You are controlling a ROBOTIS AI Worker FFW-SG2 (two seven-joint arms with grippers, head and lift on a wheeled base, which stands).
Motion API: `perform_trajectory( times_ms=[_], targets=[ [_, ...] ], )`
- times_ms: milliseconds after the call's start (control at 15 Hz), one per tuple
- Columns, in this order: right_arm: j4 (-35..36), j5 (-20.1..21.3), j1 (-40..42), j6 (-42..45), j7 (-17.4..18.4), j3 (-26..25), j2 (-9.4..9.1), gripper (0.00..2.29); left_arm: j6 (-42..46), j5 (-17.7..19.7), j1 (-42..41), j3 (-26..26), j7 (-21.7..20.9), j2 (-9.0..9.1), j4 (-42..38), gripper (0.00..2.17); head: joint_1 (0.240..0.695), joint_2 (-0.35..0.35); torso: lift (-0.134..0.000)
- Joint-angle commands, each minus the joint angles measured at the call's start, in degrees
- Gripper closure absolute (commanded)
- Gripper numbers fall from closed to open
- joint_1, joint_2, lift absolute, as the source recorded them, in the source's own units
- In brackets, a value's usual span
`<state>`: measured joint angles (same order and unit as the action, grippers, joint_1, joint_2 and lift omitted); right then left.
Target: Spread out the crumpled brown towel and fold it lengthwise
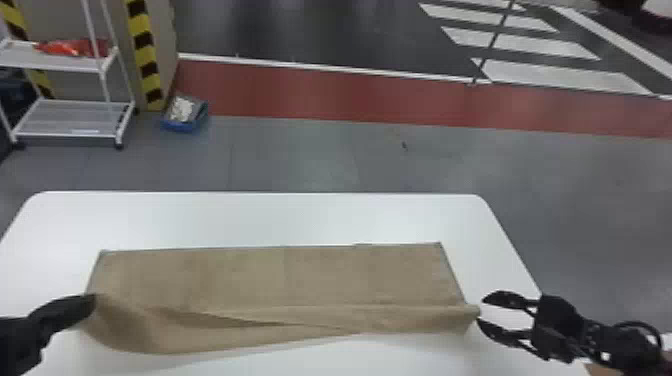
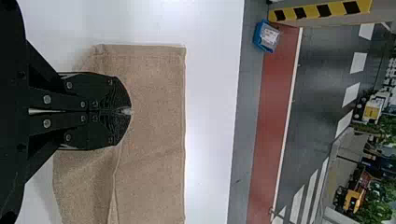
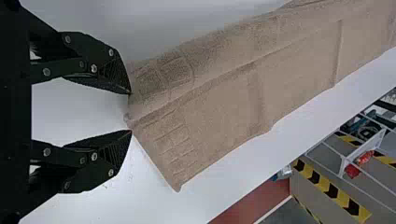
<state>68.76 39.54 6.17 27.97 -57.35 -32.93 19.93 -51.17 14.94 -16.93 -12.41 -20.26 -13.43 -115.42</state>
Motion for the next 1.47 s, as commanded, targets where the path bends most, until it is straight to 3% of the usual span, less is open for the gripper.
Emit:
perform_trajectory(
  times_ms=[0,200,467,933,1400],
  targets=[
    [3.05,-2.10,1.74,-0.16,-0.66,-1.96,-0.24,0.58,-0.12,0.00,-0.30,-0.33,0.05,-0.01,-0.33,1.39,0.695,-0.226,0.000],
    [6.83,-7.37,4.64,-0.16,-6.02,-3.28,-0.33,0.59,-0.30,-0.18,-0.30,-0.07,0.13,0.07,-0.95,1.39,0.695,-0.234,0.000],
    [9.64,-8.78,8.07,-2.62,-9.45,-2.75,-1.03,0.72,-0.47,-0.35,-0.30,-0.07,0.40,0.16,-1.04,1.39,0.695,-0.235,0.000],
    [5.69,-5.35,6.58,-9.30,-9.62,3.13,-0.51,0.74,-0.12,-0.27,-0.04,0.28,0.22,0.16,-0.33,1.39,0.695,-0.224,0.000],
    [3.75,-6.41,5.26,-11.58,-12.00,3.66,-0.33,0.74,-0.12,-0.35,0.31,0.02,0.13,0.16,0.11,1.39,0.695,-0.193,0.000]
  ],
)
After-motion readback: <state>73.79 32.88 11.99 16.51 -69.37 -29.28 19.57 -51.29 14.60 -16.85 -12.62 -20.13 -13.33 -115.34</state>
